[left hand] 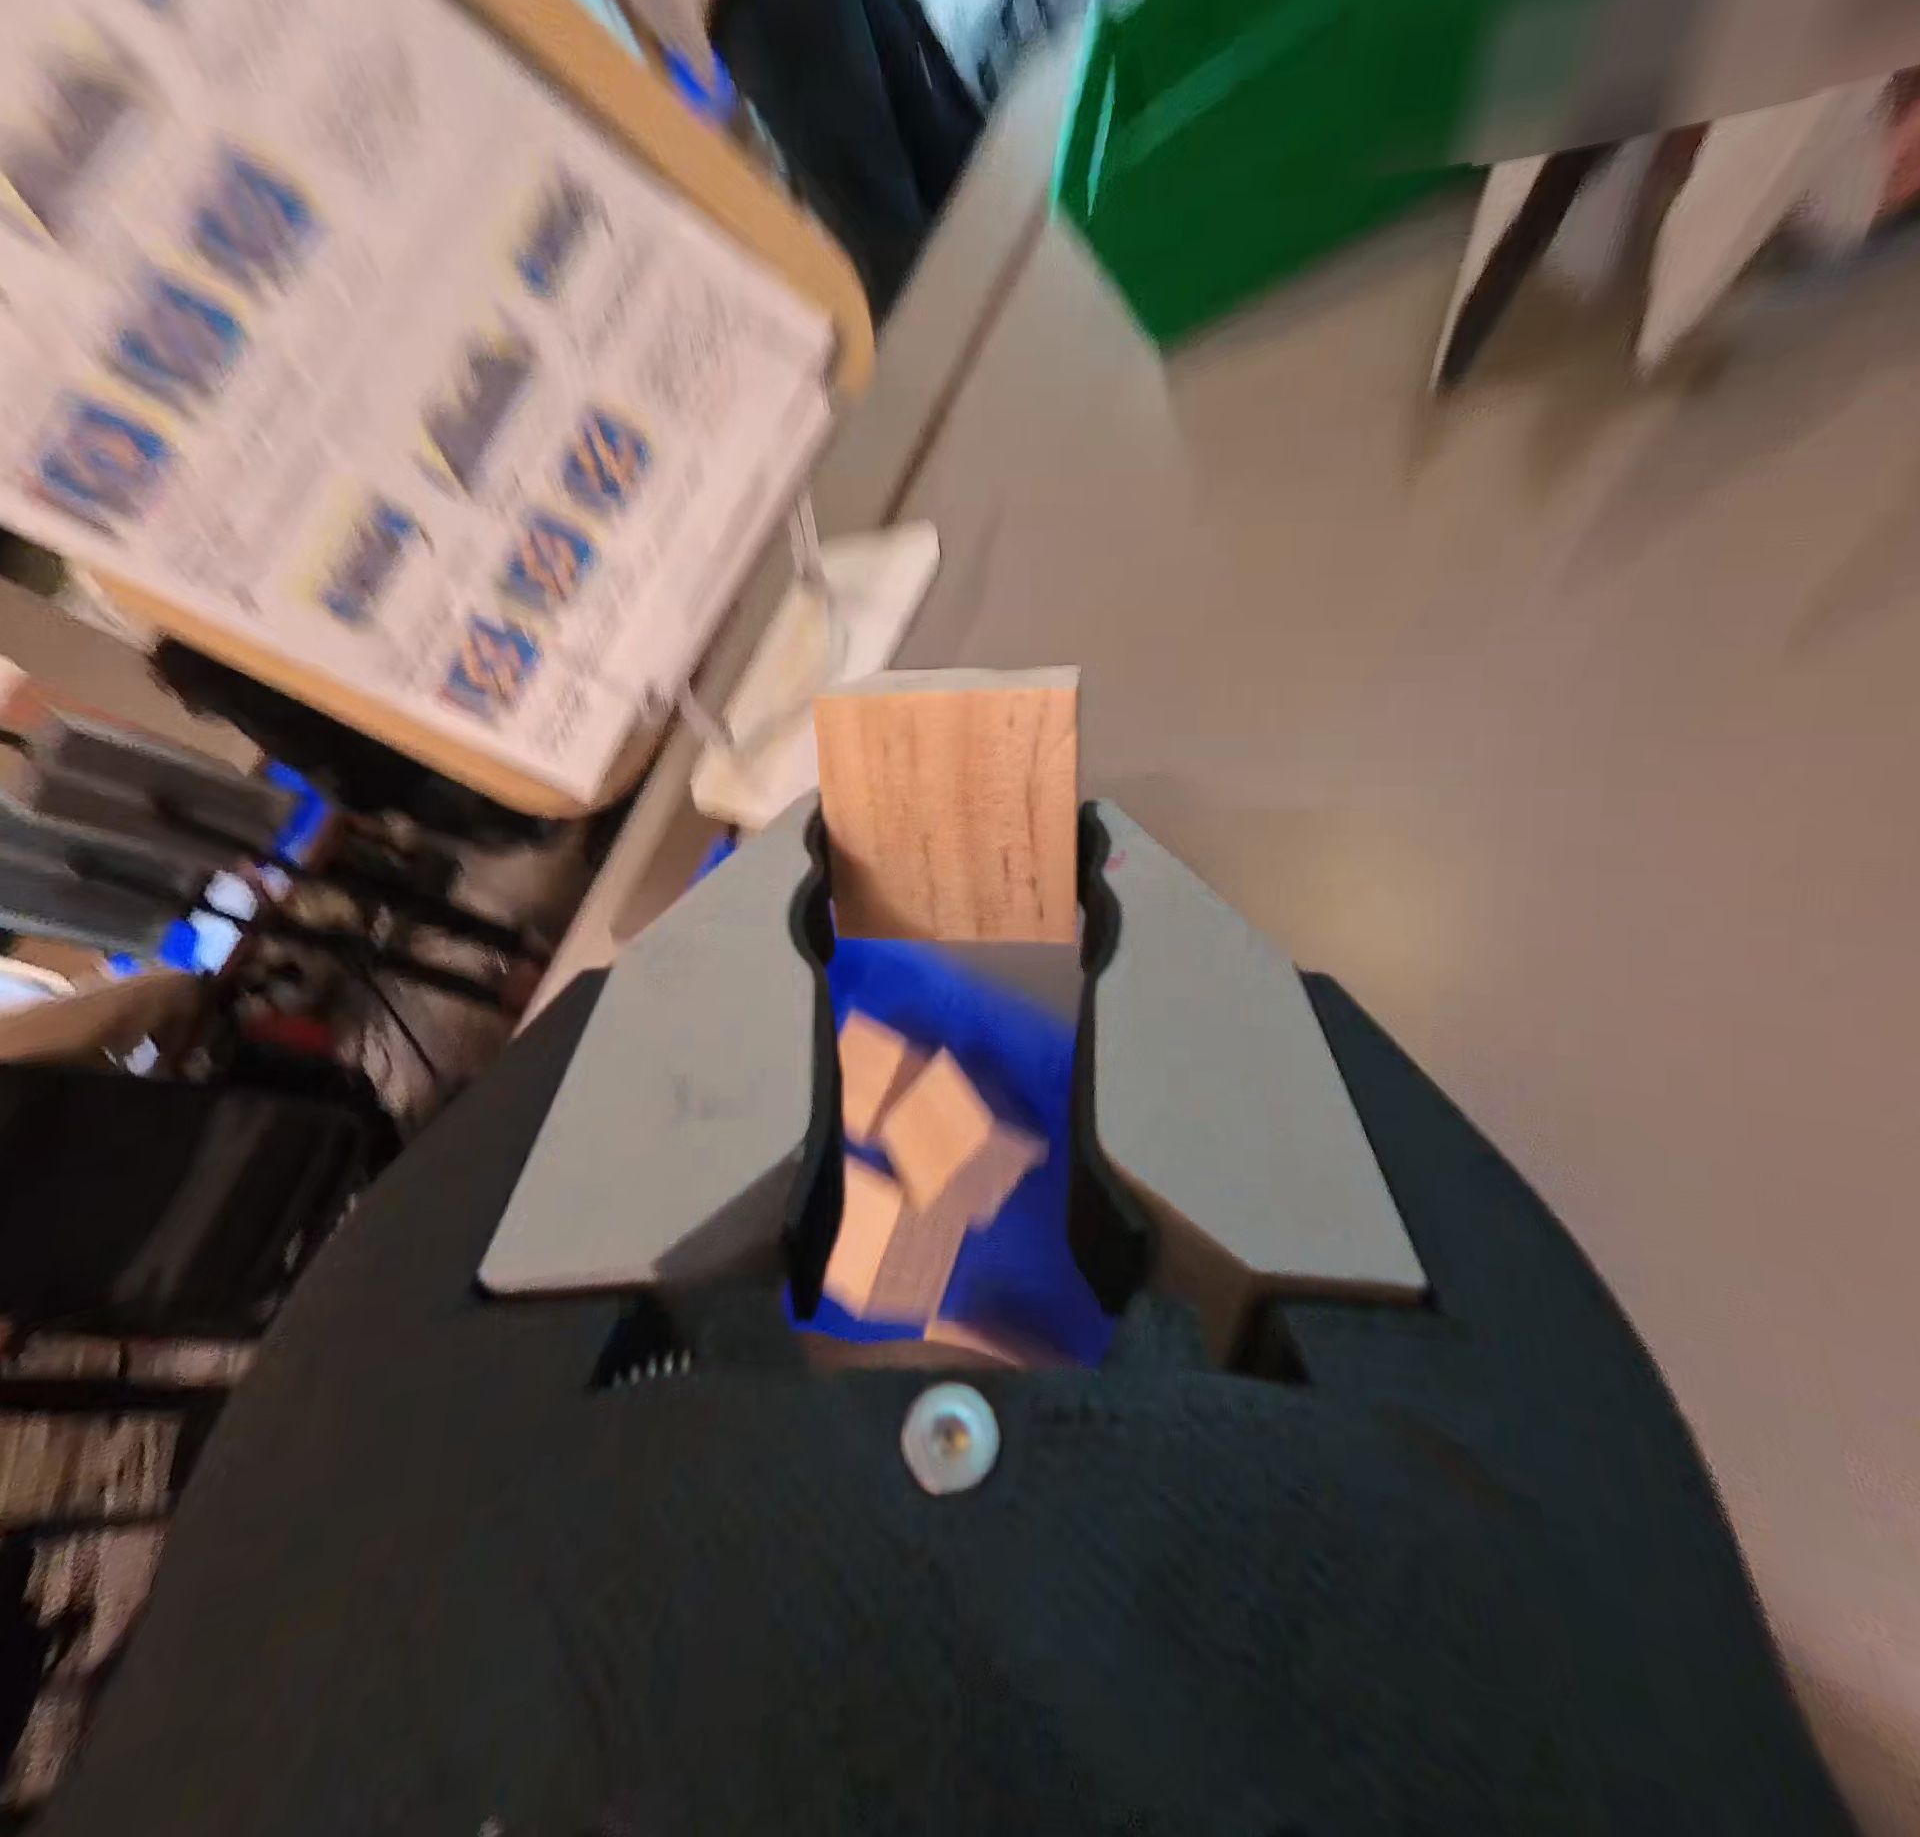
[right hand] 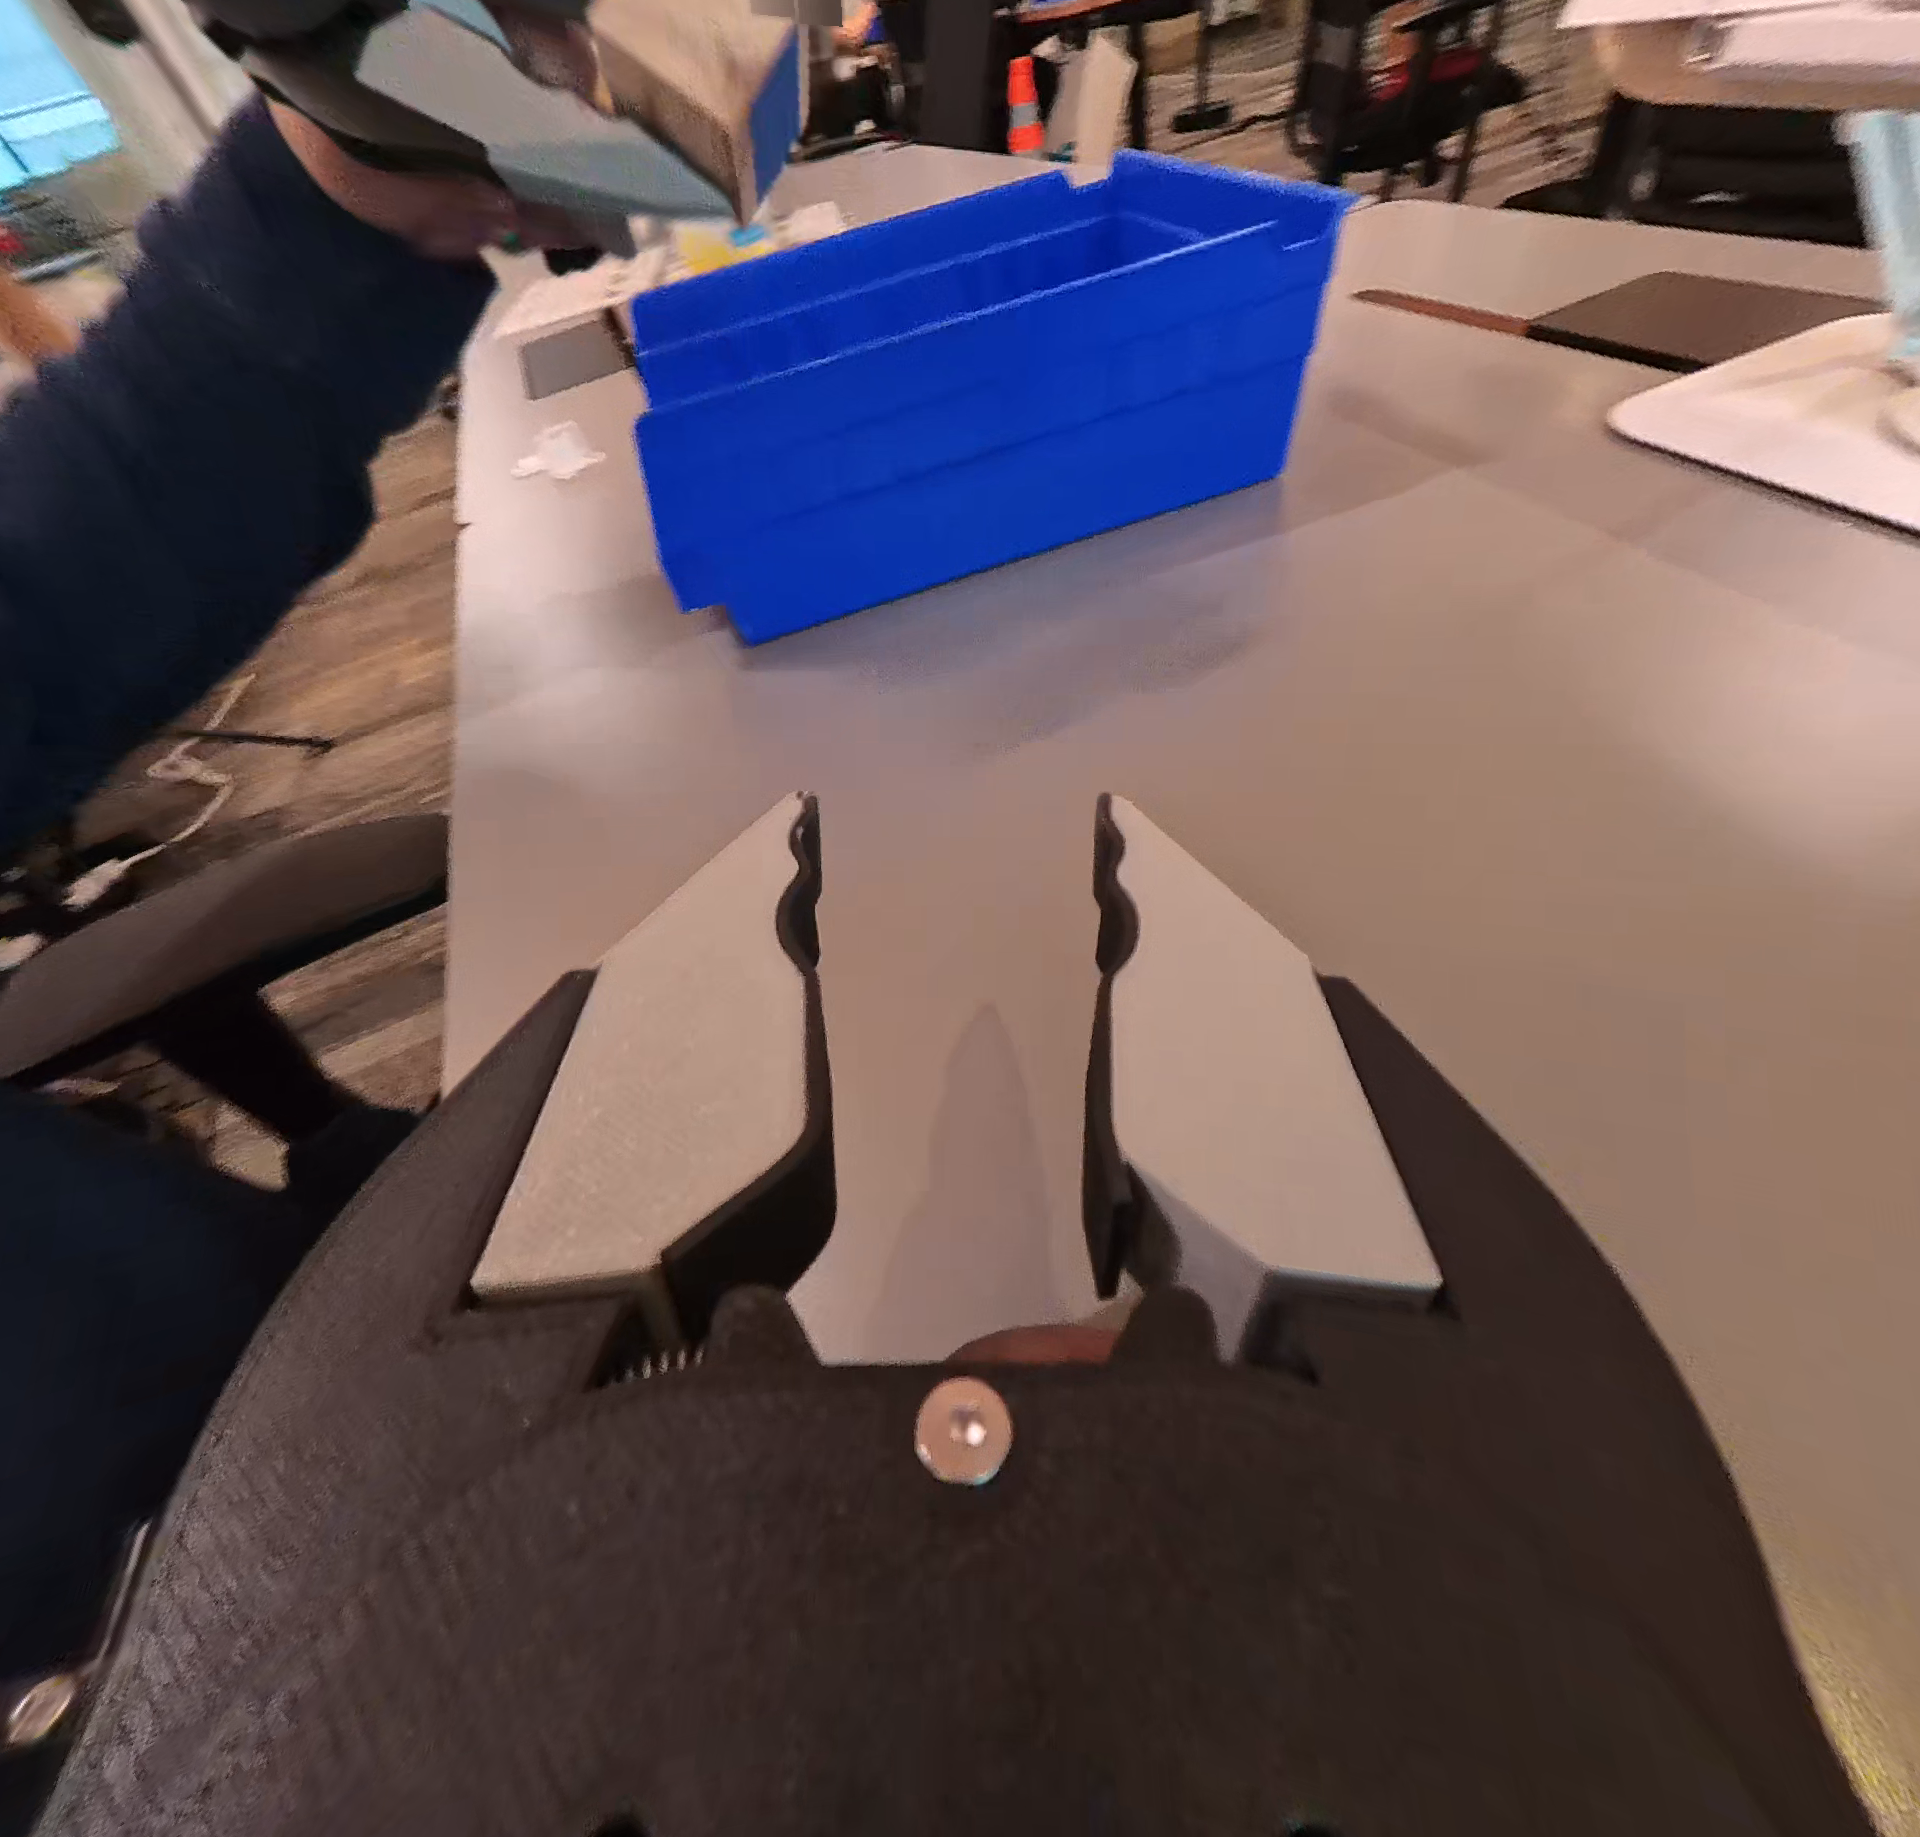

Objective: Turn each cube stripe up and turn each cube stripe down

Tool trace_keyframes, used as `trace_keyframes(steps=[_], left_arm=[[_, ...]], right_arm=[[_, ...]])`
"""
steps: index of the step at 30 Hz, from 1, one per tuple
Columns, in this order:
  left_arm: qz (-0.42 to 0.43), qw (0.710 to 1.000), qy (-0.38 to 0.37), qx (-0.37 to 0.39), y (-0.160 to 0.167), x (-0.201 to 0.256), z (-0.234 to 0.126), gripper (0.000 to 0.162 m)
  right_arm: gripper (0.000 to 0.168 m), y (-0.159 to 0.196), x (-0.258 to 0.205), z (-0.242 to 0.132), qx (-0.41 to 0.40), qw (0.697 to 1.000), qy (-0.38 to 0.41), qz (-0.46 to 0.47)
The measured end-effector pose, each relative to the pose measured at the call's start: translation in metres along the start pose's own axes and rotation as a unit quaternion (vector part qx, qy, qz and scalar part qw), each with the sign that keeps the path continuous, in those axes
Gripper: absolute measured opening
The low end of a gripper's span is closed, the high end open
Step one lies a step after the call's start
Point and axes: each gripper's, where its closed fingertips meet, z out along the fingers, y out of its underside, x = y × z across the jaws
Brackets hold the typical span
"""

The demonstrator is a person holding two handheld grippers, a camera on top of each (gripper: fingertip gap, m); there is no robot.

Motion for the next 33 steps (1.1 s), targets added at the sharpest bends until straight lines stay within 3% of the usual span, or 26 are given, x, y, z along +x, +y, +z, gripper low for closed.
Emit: trace_keyframes(steps=[4,7,11,13,16,19,24,33], left_arm=[[-0.014,0.987,-0.045,0.151,-0.084,0.048,0.002,0.045],[-0.049,0.972,-0.044,0.225,-0.116,0.086,0.015,0.045],[-0.028,0.973,-0.012,0.229,-0.115,0.124,0.042,0.045],[-0.027,0.971,0.022,0.237,-0.12,0.133,0.045,0.045],[-0.042,0.967,0.008,0.25,-0.13,0.124,0.042,0.045],[-0.043,0.965,-0.004,0.258,-0.131,0.122,0.037,0.045],[-0.033,0.958,-0.024,0.282,-0.131,0.118,0.026,0.045],[0.034,0.94,-0.007,0.34,-0.147,0.14,0.006,0.045]], right_arm=[[0.051,-0.004,-0.02,-0.002,-0.036,0.998,-0.045,-0.009],[0.052,-0.015,-0.033,-0.013,-0.05,0.997,-0.044,-0.024],[0.052,-0.022,-0.055,-0.033,-0.06,0.996,-0.07,0.001],[0.051,-0.02,-0.053,-0.039,-0.075,0.996,-0.043,-0.02],[0.052,-0.037,-0.055,-0.047,-0.043,0.999,-0.02,-0.02],[0.052,-0.058,-0.072,-0.053,0.026,0.997,-0.067,0.012],[0.052,-0.073,-0.089,-0.066,0.071,0.984,-0.144,0.074],[0.058,-0.076,-0.121,-0.071,0.059,0.961,-0.239,0.128]])
